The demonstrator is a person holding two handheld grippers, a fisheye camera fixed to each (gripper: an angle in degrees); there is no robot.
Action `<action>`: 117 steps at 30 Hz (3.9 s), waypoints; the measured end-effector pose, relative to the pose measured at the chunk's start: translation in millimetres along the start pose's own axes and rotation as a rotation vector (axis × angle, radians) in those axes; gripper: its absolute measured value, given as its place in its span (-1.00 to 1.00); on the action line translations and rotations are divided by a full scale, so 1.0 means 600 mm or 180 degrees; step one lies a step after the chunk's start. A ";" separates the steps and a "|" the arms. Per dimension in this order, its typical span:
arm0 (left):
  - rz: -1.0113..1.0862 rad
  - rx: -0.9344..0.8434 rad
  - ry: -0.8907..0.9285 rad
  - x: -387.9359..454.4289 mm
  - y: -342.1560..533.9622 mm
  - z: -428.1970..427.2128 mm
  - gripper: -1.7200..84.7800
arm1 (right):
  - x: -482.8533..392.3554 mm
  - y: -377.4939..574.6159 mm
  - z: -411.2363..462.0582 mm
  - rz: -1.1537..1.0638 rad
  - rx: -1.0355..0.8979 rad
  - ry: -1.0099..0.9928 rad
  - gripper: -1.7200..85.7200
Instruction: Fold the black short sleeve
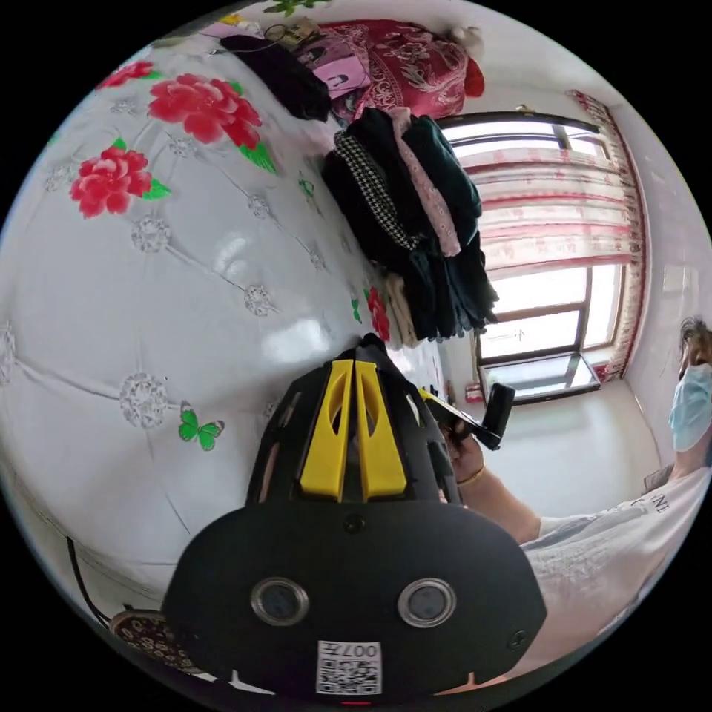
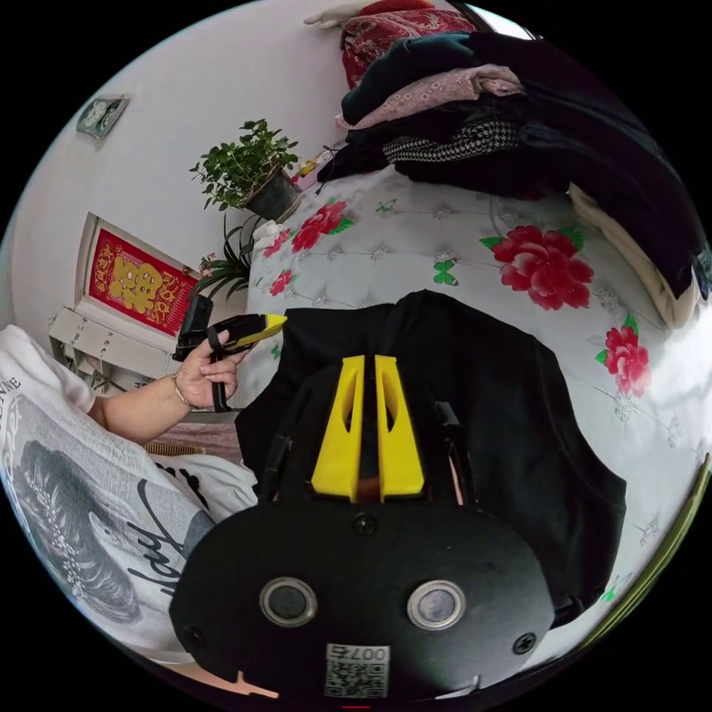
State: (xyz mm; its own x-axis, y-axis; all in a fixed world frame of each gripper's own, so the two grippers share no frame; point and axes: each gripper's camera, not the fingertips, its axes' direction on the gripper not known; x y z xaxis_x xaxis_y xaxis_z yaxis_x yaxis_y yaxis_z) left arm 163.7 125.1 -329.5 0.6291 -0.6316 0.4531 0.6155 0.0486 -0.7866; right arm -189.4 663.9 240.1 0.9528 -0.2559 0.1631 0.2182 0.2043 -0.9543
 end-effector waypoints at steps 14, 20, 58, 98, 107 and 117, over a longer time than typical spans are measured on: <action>0.3208 -0.1894 -0.0799 0.365 0.358 0.284 -0.97 | 0.027 0.075 -0.064 0.0732 0.0232 0.0027 -0.87; 0.2887 -0.1210 -0.1351 0.374 0.344 0.239 -0.84 | -0.091 -0.026 -0.017 0.0146 0.0065 0.0203 -0.86; 0.3073 -0.2049 -0.1637 0.391 0.507 0.498 -0.96 | -0.120 0.025 -0.278 0.0949 0.0377 0.0398 -0.83; 0.1428 -0.2036 -0.2579 0.135 0.435 0.247 -0.95 | -0.285 0.472 -0.518 0.1949 0.0069 0.0677 -0.91; 0.1177 -0.1697 -0.1087 0.158 0.280 0.113 -0.98 | -0.223 0.559 -0.683 0.2126 0.0974 -0.0349 -0.96; 0.0707 -0.1163 -0.0149 0.184 -0.049 0.165 -0.96 | -0.036 0.467 -0.878 0.2174 0.2040 -0.1264 -0.95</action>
State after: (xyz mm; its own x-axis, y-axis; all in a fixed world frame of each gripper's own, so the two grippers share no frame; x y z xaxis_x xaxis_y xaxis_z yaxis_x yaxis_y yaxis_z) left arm 261.8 130.3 -214.8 0.7534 -0.6005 0.2679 0.2593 -0.1031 -0.9603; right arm -259.7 228.9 -163.1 0.8917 0.4135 -0.1839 -0.4381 0.6871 -0.5796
